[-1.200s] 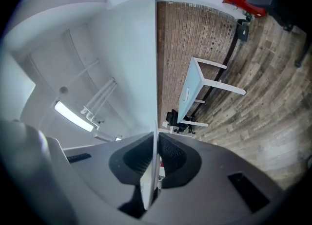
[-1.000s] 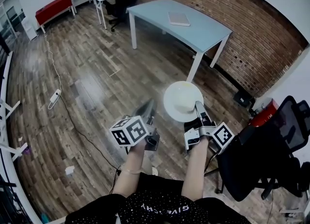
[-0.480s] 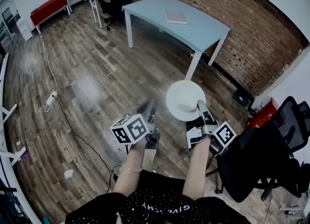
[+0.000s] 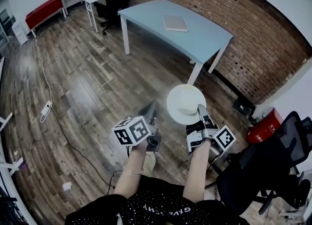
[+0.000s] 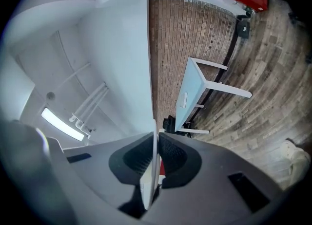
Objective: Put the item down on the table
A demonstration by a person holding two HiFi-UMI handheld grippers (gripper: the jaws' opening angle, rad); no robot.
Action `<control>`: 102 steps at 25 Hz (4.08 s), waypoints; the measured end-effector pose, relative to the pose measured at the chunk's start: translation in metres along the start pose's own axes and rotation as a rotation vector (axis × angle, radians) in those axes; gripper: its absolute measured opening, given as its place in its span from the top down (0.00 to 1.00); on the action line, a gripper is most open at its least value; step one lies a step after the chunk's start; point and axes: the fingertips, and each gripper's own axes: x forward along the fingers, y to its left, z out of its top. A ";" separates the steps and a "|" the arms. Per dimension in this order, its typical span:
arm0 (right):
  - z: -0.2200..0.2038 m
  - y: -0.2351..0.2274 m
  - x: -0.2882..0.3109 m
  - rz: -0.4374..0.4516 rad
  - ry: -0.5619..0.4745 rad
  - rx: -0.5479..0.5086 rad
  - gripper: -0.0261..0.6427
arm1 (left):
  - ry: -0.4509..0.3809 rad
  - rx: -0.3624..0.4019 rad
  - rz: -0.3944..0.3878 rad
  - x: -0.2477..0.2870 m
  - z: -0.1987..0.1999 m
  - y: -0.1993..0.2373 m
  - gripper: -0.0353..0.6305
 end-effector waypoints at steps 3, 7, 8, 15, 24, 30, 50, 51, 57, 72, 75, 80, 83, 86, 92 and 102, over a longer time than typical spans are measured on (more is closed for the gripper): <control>0.012 -0.005 0.039 -0.007 -0.001 0.009 0.92 | -0.002 -0.006 -0.001 0.037 0.021 0.012 0.93; 0.034 -0.007 0.092 -0.012 -0.017 0.016 0.92 | 0.003 -0.001 -0.017 0.090 0.051 0.021 0.93; 0.040 -0.008 0.106 -0.014 -0.018 0.015 0.92 | 0.005 0.002 -0.020 0.104 0.059 0.024 0.93; 0.074 -0.017 0.202 -0.018 -0.047 0.041 0.92 | 0.016 0.029 -0.034 0.193 0.111 0.045 0.93; 0.082 -0.046 0.275 -0.047 -0.054 0.073 0.92 | 0.034 0.012 -0.055 0.263 0.138 0.084 0.93; 0.090 -0.060 0.300 -0.062 -0.048 0.113 0.92 | 0.048 -0.011 -0.042 0.284 0.138 0.098 0.93; 0.162 -0.099 0.465 -0.036 -0.017 0.159 0.92 | 0.001 0.019 0.042 0.423 0.201 0.161 0.93; 0.170 -0.100 0.477 -0.033 -0.018 0.158 0.92 | 0.001 0.020 0.041 0.435 0.204 0.163 0.93; 0.216 -0.102 0.552 -0.019 -0.009 0.135 0.92 | -0.012 0.011 0.042 0.509 0.228 0.175 0.93; 0.260 -0.103 0.678 0.044 0.074 0.098 0.92 | -0.072 0.026 0.052 0.618 0.275 0.202 0.93; 0.267 -0.106 0.684 0.041 0.068 0.098 0.92 | -0.075 0.026 0.054 0.625 0.275 0.203 0.93; 0.263 -0.126 0.689 0.004 0.091 0.125 0.92 | -0.068 0.000 0.072 0.634 0.267 0.210 0.93; 0.256 -0.138 0.694 -0.027 0.108 0.134 0.92 | -0.061 -0.025 0.085 0.639 0.266 0.221 0.93; 0.260 -0.148 0.703 -0.051 0.105 0.138 0.92 | -0.058 -0.032 0.084 0.654 0.270 0.228 0.93; 0.282 -0.162 0.736 -0.058 0.061 0.154 0.92 | -0.038 -0.036 0.075 0.696 0.283 0.244 0.93; 0.320 -0.183 0.827 -0.092 -0.008 0.177 0.92 | 0.012 -0.067 0.057 0.794 0.321 0.285 0.93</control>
